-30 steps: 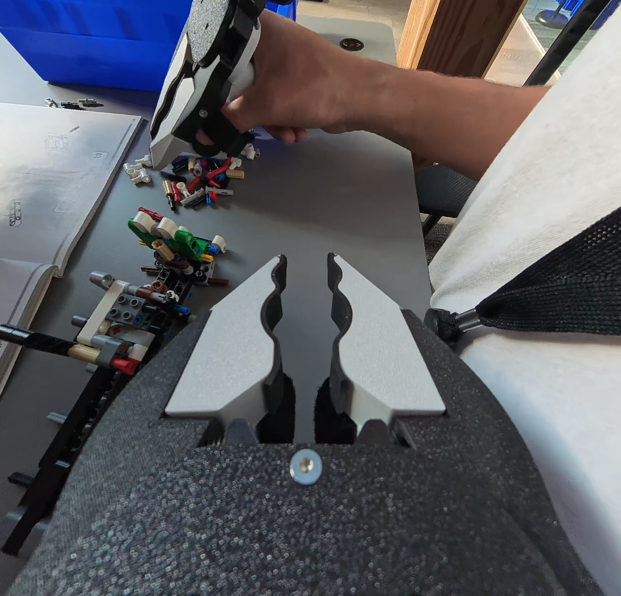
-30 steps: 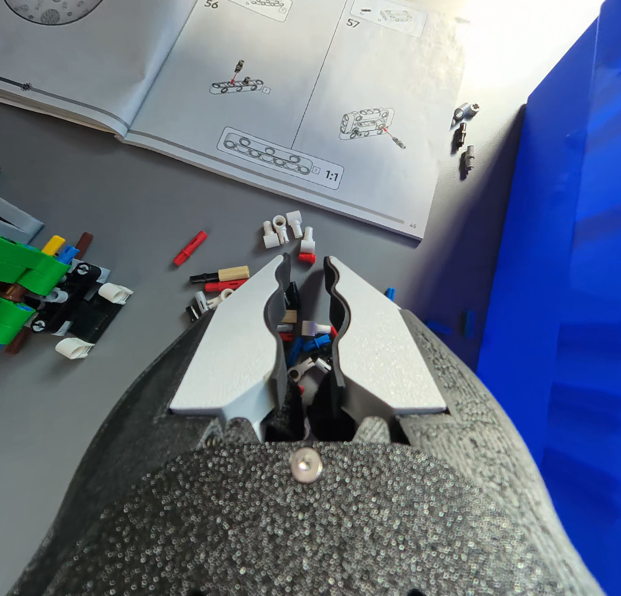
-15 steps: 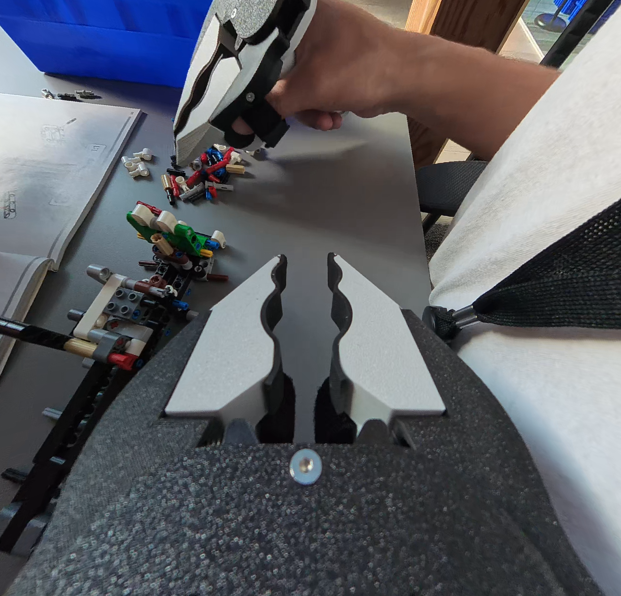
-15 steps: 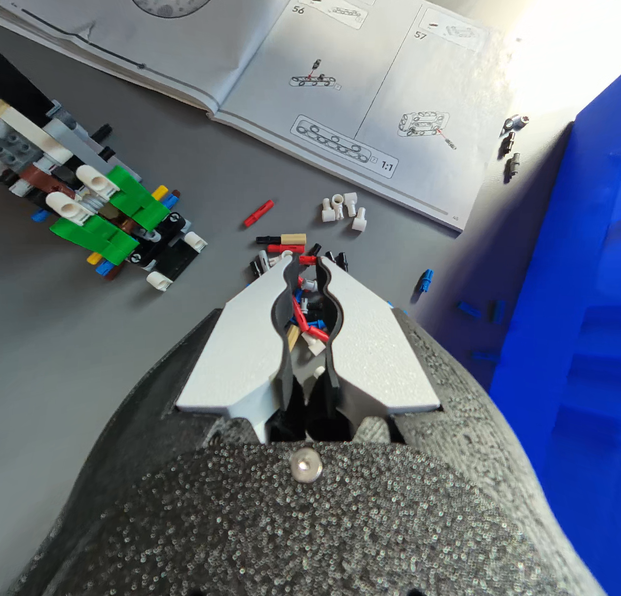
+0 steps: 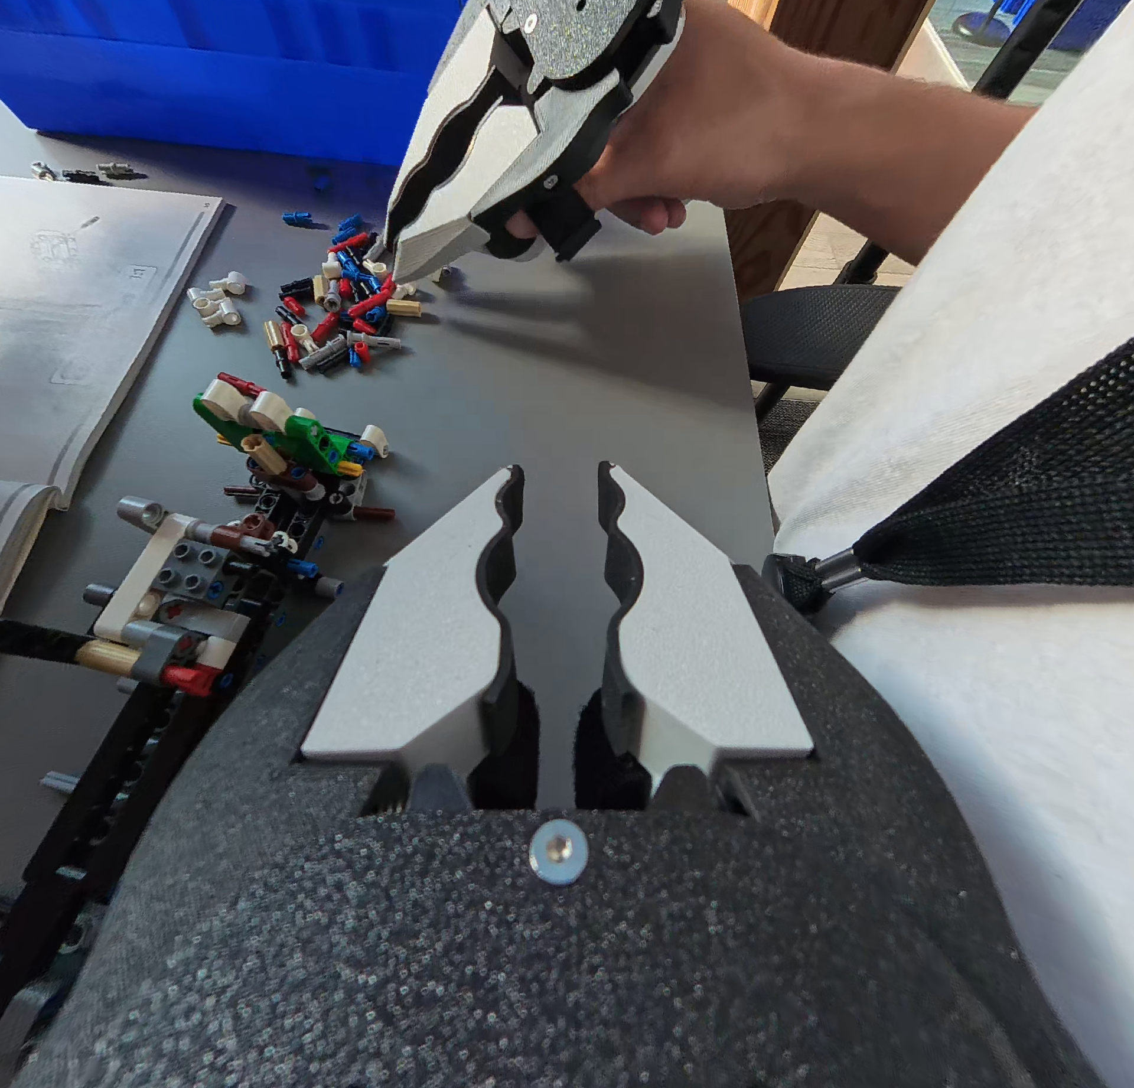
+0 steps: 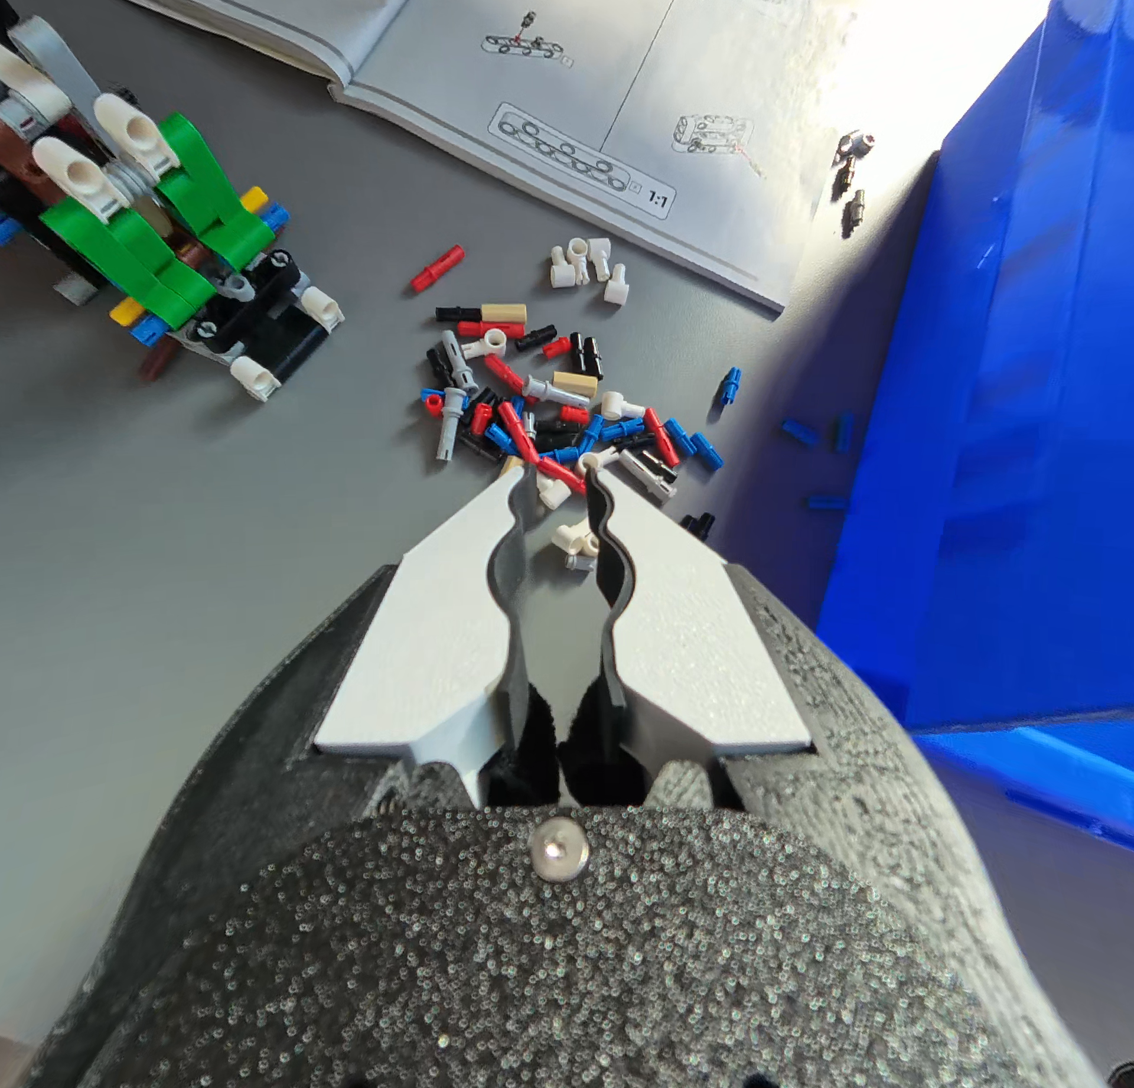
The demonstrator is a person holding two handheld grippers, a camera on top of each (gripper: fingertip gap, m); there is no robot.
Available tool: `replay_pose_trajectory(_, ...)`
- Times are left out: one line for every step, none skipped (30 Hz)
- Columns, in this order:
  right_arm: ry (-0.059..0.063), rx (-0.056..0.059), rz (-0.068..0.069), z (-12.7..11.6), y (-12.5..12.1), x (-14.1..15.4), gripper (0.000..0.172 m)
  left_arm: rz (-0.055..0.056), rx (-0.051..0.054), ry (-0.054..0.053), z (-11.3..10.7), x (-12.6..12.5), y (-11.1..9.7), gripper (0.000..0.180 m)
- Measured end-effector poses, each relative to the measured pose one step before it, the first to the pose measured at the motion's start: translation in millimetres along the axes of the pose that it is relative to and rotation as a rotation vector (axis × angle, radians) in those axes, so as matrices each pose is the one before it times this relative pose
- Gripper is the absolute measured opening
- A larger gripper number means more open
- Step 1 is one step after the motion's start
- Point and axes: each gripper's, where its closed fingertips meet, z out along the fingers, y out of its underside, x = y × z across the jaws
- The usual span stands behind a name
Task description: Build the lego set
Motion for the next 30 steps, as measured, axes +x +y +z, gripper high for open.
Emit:
replay_pose_trajectory(0.0012, 0.0031, 0.0182, 0.44, 2.16, -0.66, 0.014, 0.0042, 0.0002, 0.0049, 0.80, 0.95, -0.72, 0.022)
replay_pose_trajectory(-0.0065, -0.0011, 0.0217, 1.10, 1.75, -1.31, 0.015, 0.0053, -0.0007, 0.0047, 0.71, 1.06, -0.68, 0.022)
replay_pose_trajectory(-0.0055, 0.0019, 0.0155, 0.99, 0.57, -1.09, 0.015, 0.0065, -0.0019, 0.0023, 0.54, 0.92, -0.56, 0.022)
replay_pose_trajectory(-0.0057, 0.0001, 0.0012, 0.74, 0.50, -1.13, 0.014, 0.0064, -0.0026, 0.0001, 0.37, 0.48, -0.28, 0.022)
replay_pose_trajectory(0.0041, -0.0072, -0.0060, 0.59, 1.39, 0.44, 0.014, 0.0045, -0.0026, 0.0001, -0.03, 0.54, -0.16, 0.022)
replay_pose_trajectory(0.0153, -0.0079, -0.0016, 0.52, 1.62, 2.53, 0.014, 0.0012, -0.0009, 0.0004, -0.12, 0.42, -0.05, 0.022)
replay_pose_trajectory(-0.0012, -0.0079, 0.0041, 1.07, 1.54, 0.71, 0.014, -0.0017, 0.0014, 0.0008, -0.29, 0.45, -0.18, 0.022)
replay_pose_trajectory(-0.0127, -0.0078, 0.0087, 1.38, 1.19, -1.14, 0.015, -0.0031, 0.0021, 0.0021, -0.21, 0.50, -0.18, 0.022)
replay_pose_trajectory(-0.0087, -0.0032, 0.0081, 1.16, 0.43, -0.90, 0.015, -0.0025, 0.0007, 0.0023, -0.04, 0.60, 0.08, 0.022)
replay_pose_trajectory(-0.0033, 0.0023, 0.0041, 0.70, -0.15, -0.65, 0.013, 0.0000, -0.0011, 0.0008, 0.11, 0.40, 0.29, 0.022)
replay_pose_trajectory(-0.0034, 0.0003, 0.0005, 0.11, -0.02, -0.73, 0.012, 0.0024, -0.0028, -0.0016, 0.30, 0.08, 0.58, 0.022)
replay_pose_trajectory(0.0016, 0.0001, -0.0025, -0.15, 0.10, 0.03, 0.011, 0.0029, -0.0030, -0.0027, 0.24, 0.00, 0.40, 0.022)
replay_pose_trajectory(0.0026, 0.0008, -0.0040, -0.09, 0.24, 0.00, 0.009, 0.0010, -0.0006, -0.0017, 0.03, 0.08, -0.06, 0.022)
replay_pose_trajectory(0.0001, 0.0017, -0.0044, -0.17, 0.12, -0.30, 0.009, -0.0015, 0.0026, 0.0006, -0.10, 0.26, -0.66, 0.022)
replay_pose_trajectory(0.0020, -0.0011, -0.0028, -0.37, 0.40, 0.15, 0.009, -0.0026, 0.0038, 0.0021, -0.08, 0.56, -0.90, 0.022)
replay_pose_trajectory(0.0034, -0.0011, -0.0008, -0.48, 0.44, 0.65, 0.009, -0.0013, 0.0025, 0.0013, -0.06, 0.34, -0.55, 0.022)
replay_pose_trajectory(0.0038, -0.0021, -0.0026, -0.74, 0.61, 0.68, 0.009, 0.0006, 0.0002, -0.0012, 0.13, -0.08, -0.21, 0.022)
replay_pose_trajectory(0.0090, 0.0010, -0.0038, -1.77, -0.31, 1.24, 0.009, 0.0011, -0.0013, -0.0019, 0.06, -0.18, 0.21, 0.022)
replay_pose_trajectory(0.0121, 0.0075, -0.0054, -3.43, -2.60, 1.39, 0.009, 0.0005, -0.0019, -0.0009, 0.04, -0.22, 0.38, 0.022)
replay_pose_trajectory(0.0109, 0.0175, -0.0079, -4.35, -5.74, 1.33, 0.009, 0.0000, -0.0014, -0.0007, -0.23, -0.08, 0.39, 0.022)
replay_pose_trajectory(0.0113, 0.0259, -0.0048, -4.06, -8.69, 1.96, 0.009, -0.0005, -0.0010, -0.0014, -0.35, -0.31, 0.31, 0.022)
replay_pose_trajectory(0.0083, 0.0274, 0.0003, -2.03, -10.19, 2.43, 0.009, -0.0013, -0.0011, -0.0013, -0.52, -0.35, 0.42, 0.022)
replay_pose_trajectory(0.0048, 0.0241, 0.0054, 1.16, -10.24, 2.90, 0.009, -0.0011, -0.0010, -0.0009, -0.59, -0.17, 0.35, 0.022)
replay_pose_trajectory(0.0093, 0.0136, 0.0110, 5.60, -8.27, 4.61, 0.009, 0.0002, 0.0000, -0.0022, -0.69, -0.10, 0.22, 0.022)
replay_pose_trajectory(0.0142, -0.0100, 0.0110, 9.24, -4.24, 6.12, 0.009, 0.0009, 0.0004, -0.0035, -0.70, -0.14, 0.31, 0.022)
replay_pose_trajectory(0.0019, -0.0199, 0.0026, 10.94, -2.13, 4.14, 0.009, 0.0008, -0.0017, -0.0034, -0.48, -0.21, 0.60, 0.022)
replay_pose_trajectory(0.0075, -0.0159, 0.0026, 10.91, -1.16, 4.79, 0.009, 0.0014, -0.0028, -0.0052, -0.54, -0.29, 0.76, 0.022)
replay_pose_trajectory(0.0150, -0.0242, 0.0066, 9.87, 1.49, 5.43, 0.009, 0.0021, -0.0021, -0.0067, -0.67, -0.62, 0.89, 0.022)
replay_pose_trajectory(0.0006, -0.0229, 0.0065, 8.51, 1.70, 2.14, 0.009, 0.0006, -0.0034, -0.0068, -0.87, -0.65, 1.26, 0.022)
replay_pose_trajectory(-0.0076, -0.0112, 0.0093, 6.63, 0.69, 0.06, 0.009, -0.0023, -0.0043, -0.0083, -1.02, -1.19, 1.43, 0.022)
